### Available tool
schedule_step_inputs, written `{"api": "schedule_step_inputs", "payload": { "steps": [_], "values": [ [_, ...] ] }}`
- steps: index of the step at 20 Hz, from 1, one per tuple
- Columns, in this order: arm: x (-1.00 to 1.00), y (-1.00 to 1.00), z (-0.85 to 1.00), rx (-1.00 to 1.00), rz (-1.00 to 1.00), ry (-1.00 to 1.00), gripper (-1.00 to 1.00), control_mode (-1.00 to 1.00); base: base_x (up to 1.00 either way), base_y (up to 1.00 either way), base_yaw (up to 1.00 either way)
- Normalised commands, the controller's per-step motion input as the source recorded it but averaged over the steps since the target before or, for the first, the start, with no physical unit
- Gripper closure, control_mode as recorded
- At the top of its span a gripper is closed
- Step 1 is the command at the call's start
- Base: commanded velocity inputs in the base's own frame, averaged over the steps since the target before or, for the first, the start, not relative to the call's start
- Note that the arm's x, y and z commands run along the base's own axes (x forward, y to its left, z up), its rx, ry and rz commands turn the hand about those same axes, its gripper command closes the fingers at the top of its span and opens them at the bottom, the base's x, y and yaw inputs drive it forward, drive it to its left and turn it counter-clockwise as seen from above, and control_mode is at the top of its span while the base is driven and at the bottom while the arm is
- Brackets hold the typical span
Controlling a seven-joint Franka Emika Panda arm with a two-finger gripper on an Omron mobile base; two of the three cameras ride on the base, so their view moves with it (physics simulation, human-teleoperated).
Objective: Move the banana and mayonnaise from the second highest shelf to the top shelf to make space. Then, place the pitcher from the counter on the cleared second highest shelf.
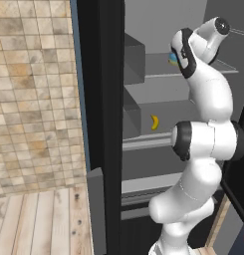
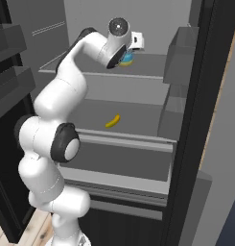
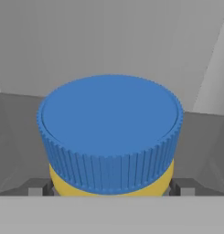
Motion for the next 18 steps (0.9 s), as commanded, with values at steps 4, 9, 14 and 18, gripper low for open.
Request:
{"api": "schedule_step_inputs", "payload": {
  "steps": [4, 9, 14, 18],
  "values": [
    [0.01, 0.34, -0.25, -0.1, 0.0, -0.04, -1.0, -1.0, 0.0, 0.0, 0.0],
    [0.29, 0.06, -0.15, -0.03, -0.02, 0.0, -1.0, -1.0, 0.0, 0.0, 0.0],
    [0.39, -0.14, -0.19, 0.0, -0.09, 0.01, -1.0, -1.0, 0.0, 0.0, 0.0],
    [0.23, -0.29, -0.31, 0.01, -0.11, 0.1, -1.0, -1.0, 0.0, 0.0, 0.0]
  ]
}}
